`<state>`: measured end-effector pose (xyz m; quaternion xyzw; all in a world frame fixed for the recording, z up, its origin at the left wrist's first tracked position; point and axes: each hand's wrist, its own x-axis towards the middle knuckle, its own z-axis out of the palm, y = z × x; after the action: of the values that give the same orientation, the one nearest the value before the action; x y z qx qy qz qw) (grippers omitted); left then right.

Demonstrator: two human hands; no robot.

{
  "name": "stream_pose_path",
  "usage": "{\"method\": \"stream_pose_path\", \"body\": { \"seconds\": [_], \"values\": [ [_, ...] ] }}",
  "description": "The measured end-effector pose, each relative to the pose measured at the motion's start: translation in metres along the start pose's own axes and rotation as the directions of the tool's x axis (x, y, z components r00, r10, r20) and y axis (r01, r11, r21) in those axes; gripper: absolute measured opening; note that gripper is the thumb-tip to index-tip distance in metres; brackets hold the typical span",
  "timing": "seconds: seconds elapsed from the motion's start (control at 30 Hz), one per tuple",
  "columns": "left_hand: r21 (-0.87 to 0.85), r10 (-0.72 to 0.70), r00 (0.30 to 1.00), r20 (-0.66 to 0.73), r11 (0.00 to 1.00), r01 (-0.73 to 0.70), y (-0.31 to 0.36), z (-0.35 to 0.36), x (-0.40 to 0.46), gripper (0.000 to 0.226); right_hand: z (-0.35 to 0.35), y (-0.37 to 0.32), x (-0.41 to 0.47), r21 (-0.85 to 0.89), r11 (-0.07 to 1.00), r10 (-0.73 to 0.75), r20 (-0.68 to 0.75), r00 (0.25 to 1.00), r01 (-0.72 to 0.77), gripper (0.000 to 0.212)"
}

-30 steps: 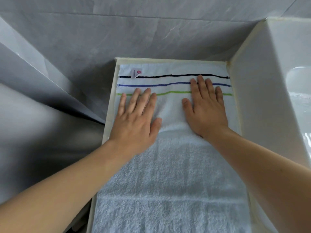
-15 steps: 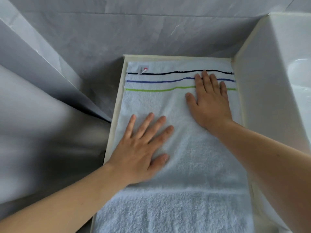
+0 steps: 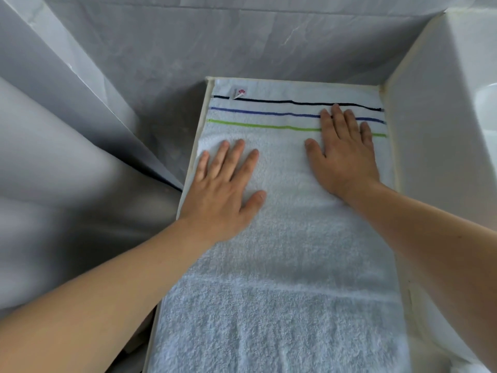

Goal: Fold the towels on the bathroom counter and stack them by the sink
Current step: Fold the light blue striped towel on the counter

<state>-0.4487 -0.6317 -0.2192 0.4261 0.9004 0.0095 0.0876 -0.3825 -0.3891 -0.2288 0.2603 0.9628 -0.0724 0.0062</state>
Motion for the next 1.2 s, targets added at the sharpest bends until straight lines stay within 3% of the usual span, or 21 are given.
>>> {"method": "stream_pose_path", "body": {
  "seconds": [0.17, 0.33, 0.5, 0.63, 0.73, 0.83, 1.13, 1.2],
  "values": [
    [-0.043, 0.01, 0.999, 0.034, 0.999, -0.009, 0.0, -0.004, -0.013, 0.076, -0.002, 0.0, -0.001, -0.004, 1.0, 0.003, 0.0, 1.0, -0.003, 0.068],
    [-0.174, -0.063, 0.993, -0.101, 0.984, 0.045, 0.022, -0.026, 0.053, 0.067, -0.003, -0.003, -0.001, 0.014, 1.0, -0.004, 0.012, 1.0, 0.004, 0.061],
    [-0.081, -0.121, 0.986, 0.11, 0.988, 0.131, 0.003, -0.023, 0.093, 0.062, -0.001, 0.0, 0.0, -0.008, 1.0, 0.008, 0.012, 1.0, -0.008, 0.062],
    [-0.042, -0.176, 0.98, 0.088, 0.983, 0.18, -0.005, -0.024, 0.081, 0.065, 0.0, -0.001, 0.001, 0.007, 1.0, -0.011, 0.015, 1.0, 0.011, 0.063],
    [-0.087, -0.1, 0.995, 0.0, 0.991, 0.1, 0.015, -0.021, 0.054, 0.067, -0.001, -0.001, 0.0, 0.005, 1.0, -0.005, 0.019, 1.0, 0.005, 0.063],
    [-0.101, -0.018, 1.0, 0.0, 0.995, 0.018, 0.025, -0.01, 0.021, 0.066, -0.002, 0.0, 0.001, 0.0, 1.0, -0.011, 0.022, 1.0, 0.011, 0.064],
    [-0.04, -0.029, 0.996, -0.085, 0.999, 0.026, 0.021, 0.004, 0.01, 0.065, -0.009, 0.001, 0.0, 0.04, 0.999, -0.024, 0.06, 0.998, 0.022, 0.061],
    [-0.029, -0.032, 0.997, -0.076, 0.999, 0.03, 0.021, 0.003, 0.01, 0.066, -0.017, -0.003, -0.008, 0.074, 0.996, -0.042, -0.008, 0.999, 0.042, 0.057]
  ]
}}
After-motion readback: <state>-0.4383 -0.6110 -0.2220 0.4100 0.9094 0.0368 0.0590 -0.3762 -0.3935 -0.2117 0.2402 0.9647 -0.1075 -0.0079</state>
